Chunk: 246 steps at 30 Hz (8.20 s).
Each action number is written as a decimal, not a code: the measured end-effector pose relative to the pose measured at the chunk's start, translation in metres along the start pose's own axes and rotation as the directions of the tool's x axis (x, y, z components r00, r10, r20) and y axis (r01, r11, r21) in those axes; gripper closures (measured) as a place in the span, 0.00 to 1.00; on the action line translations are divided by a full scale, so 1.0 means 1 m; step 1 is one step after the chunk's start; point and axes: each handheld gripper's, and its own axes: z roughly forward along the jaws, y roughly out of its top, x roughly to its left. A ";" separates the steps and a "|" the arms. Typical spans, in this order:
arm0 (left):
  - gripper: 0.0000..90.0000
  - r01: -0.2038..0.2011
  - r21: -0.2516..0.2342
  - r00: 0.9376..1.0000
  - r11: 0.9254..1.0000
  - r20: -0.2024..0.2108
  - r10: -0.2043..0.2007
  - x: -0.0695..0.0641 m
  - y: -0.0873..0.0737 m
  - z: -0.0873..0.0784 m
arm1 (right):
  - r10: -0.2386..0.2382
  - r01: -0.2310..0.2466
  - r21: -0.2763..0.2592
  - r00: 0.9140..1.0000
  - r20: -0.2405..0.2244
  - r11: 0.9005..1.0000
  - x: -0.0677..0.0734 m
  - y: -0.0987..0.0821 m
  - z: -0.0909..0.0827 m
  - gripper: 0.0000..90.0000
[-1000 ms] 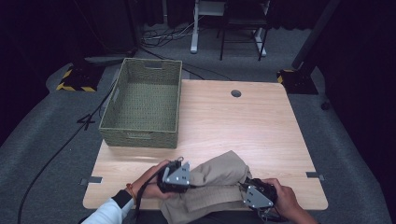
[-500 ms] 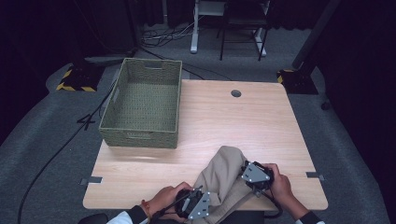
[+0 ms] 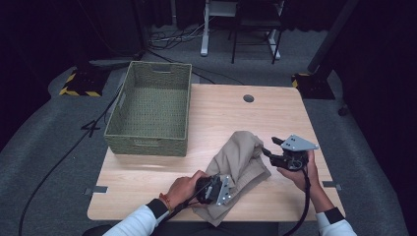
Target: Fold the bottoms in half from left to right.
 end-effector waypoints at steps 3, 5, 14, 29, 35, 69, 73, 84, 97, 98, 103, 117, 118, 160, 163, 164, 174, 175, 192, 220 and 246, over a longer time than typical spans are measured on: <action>0.94 -0.004 0.002 1.000 1.000 -0.015 0.004 0.002 0.001 0.004 | 0.015 -0.015 -0.011 0.999 -0.033 1.000 0.009 0.014 0.006 0.38; 0.94 0.002 0.001 1.000 1.000 -0.017 -0.002 0.002 0.001 0.004 | 0.016 -0.016 0.002 0.999 -0.051 1.000 0.017 0.022 0.018 0.33; 0.93 0.021 -0.036 0.998 0.999 -0.051 -0.022 -0.002 -0.004 0.004 | 0.100 -0.080 0.238 0.992 -0.073 0.968 0.027 0.016 0.072 0.47; 0.93 0.107 -0.087 0.964 0.990 -0.235 -0.124 0.039 -0.005 -0.030 | 0.024 -0.023 0.007 0.996 -0.082 1.000 0.029 0.046 0.024 0.89; 0.88 0.057 -0.072 0.987 0.996 -0.144 -0.067 0.019 -0.019 -0.042 | -0.095 0.099 0.022 0.984 -0.154 0.995 0.061 0.006 -0.003 0.86; 0.47 0.291 -0.156 0.939 0.944 0.238 -0.250 0.012 0.009 -0.032 | -0.035 0.047 0.092 0.991 -0.131 0.995 0.073 -0.061 -0.017 0.67; 0.54 0.242 -0.135 0.948 0.961 0.244 -0.204 -0.002 0.010 -0.022 | 0.004 0.005 0.094 0.995 -0.102 0.996 0.065 -0.057 -0.024 0.46; 0.55 0.221 -0.123 0.957 0.968 0.220 -0.191 -0.011 0.008 -0.015 | -0.025 0.027 -0.040 0.999 0.043 0.999 0.061 -0.005 -0.051 0.32; 0.55 0.178 -0.180 0.969 0.967 0.201 -0.141 -0.015 -0.013 -0.035 | 0.023 -0.023 0.177 1.000 0.003 0.984 0.045 -0.040 0.001 0.69; 0.55 0.169 -0.181 0.971 0.969 0.197 -0.133 -0.016 -0.016 -0.038 | 0.018 -0.019 0.178 1.000 0.007 0.984 0.046 -0.041 0.001 0.69; 0.55 0.184 -0.140 0.966 0.973 0.206 -0.154 -0.021 -0.029 -0.047 | 0.060 -0.058 0.156 0.998 -0.010 0.986 0.043 -0.049 0.006 0.64; 0.34 0.329 -0.174 0.932 0.928 0.216 -0.290 0.009 -0.033 -0.089 | 0.079 -0.080 0.101 0.997 0.013 0.992 0.033 -0.042 -0.001 0.38; 0.34 0.333 -0.194 0.932 0.923 0.218 -0.290 0.015 -0.029 -0.089 | 0.072 -0.072 0.084 0.997 0.004 0.994 0.033 -0.040 -0.006 0.38; 0.25 0.391 -0.025 0.888 0.920 0.272 -0.370 0.012 -0.066 -0.051 | 0.019 -0.020 0.103 1.000 0.009 0.994 0.063 -0.011 -0.018 0.29; 0.25 0.370 0.018 0.906 0.929 0.213 -0.365 0.010 -0.083 -0.058 | -0.039 0.044 0.194 0.999 -0.031 0.980 0.094 -0.023 -0.004 0.29; 0.25 0.373 0.030 0.908 0.928 0.193 -0.371 0.010 -0.090 -0.060 | -0.060 0.064 0.222 0.998 -0.028 0.973 0.097 -0.027 -0.001 0.28; 0.19 0.562 0.046 0.812 0.826 0.160 -0.561 0.029 -0.145 -0.071 | -0.038 0.009 0.299 0.995 0.090 0.954 0.049 -0.049 0.004 0.27; 0.19 0.576 0.050 0.803 0.816 0.156 -0.576 0.031 -0.146 -0.070 | -0.031 -0.003 0.303 0.994 0.107 0.953 0.041 -0.051 0.004 0.27; 0.18 0.588 0.048 0.795 0.807 0.146 -0.589 0.033 -0.145 -0.067 | 0.084 -0.099 0.107 0.986 0.142 0.989 -0.004 -0.006 -0.018 0.28; 0.18 0.587 0.047 0.796 0.808 0.150 -0.587 0.032 -0.144 -0.067 | 0.330 -0.263 0.409 0.938 -0.103 0.874 -0.032 -0.057 0.044 0.15; 0.18 0.584 0.049 0.797 0.810 0.152 -0.584 0.031 -0.143 -0.067 | 0.386 -0.260 0.405 0.883 -0.267 0.876 -0.027 -0.056 0.034 0.67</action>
